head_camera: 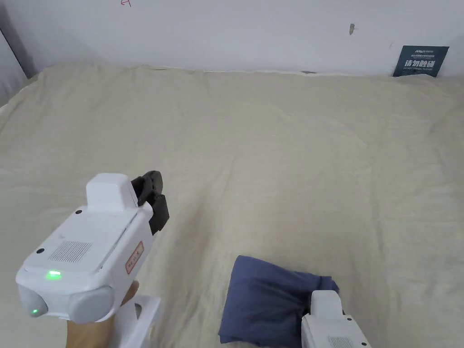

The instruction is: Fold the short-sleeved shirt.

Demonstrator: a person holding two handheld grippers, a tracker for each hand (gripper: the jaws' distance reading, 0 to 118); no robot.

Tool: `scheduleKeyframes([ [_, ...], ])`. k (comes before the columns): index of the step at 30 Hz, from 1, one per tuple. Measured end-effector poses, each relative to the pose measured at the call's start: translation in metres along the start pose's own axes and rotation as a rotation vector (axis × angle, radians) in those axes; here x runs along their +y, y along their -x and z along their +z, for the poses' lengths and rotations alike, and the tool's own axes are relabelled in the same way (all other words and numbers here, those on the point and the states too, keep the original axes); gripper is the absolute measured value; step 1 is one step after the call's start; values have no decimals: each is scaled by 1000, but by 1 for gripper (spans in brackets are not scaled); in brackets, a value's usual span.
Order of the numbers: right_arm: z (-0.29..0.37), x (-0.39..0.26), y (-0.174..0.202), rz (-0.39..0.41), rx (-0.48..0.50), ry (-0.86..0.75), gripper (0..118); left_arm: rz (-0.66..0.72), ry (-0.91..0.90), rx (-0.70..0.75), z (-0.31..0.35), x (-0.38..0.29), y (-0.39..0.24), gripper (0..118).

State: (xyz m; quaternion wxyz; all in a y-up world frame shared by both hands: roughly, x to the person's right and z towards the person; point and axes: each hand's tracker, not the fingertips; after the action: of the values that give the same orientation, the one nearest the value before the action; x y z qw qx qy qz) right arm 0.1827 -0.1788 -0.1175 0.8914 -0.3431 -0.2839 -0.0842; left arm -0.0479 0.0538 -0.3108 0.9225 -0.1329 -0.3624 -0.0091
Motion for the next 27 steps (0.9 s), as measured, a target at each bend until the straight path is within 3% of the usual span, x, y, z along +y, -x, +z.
scheduleKeyframes([
  [3, 1, -3, -4, -49, 12, -44, 2, 84, 94, -56, -11, -17, 3, 4],
  [6, 4, -3, -4, -46, 15, -51, 2, 196, 242, -108, -27, -39, 7, 24],
  [7, 5, -4, -3, -41, 13, -56, 2, 236, 295, -124, -34, -48, 7, 38],
  [8, 5, -4, -3, -33, 11, -59, 2, 272, 353, -142, -40, -58, 7, 60],
  [9, 5, -4, -3, -30, 10, -59, 2, 297, 415, -155, -48, -66, 8, 90],
  [10, 5, -4, -3, -30, 10, -59, 2, 337, 471, -159, -56, -76, 8, 110],
  [11, 5, -4, -3, -32, 11, -58, 2, 361, 531, -172, -64, -85, 8, 118],
  [19, 6, -5, -6, -32, 24, -58, 2, 419, 815, -328, -115, -156, 1, 116],
  [26, 6, -5, -8, -31, 35, -63, 2, 419, 869, -446, -130, -175, -16, 66],
  [27, 6, -5, -9, -34, 37, -62, 2, 425, 876, -467, -131, -174, -16, 45],
])
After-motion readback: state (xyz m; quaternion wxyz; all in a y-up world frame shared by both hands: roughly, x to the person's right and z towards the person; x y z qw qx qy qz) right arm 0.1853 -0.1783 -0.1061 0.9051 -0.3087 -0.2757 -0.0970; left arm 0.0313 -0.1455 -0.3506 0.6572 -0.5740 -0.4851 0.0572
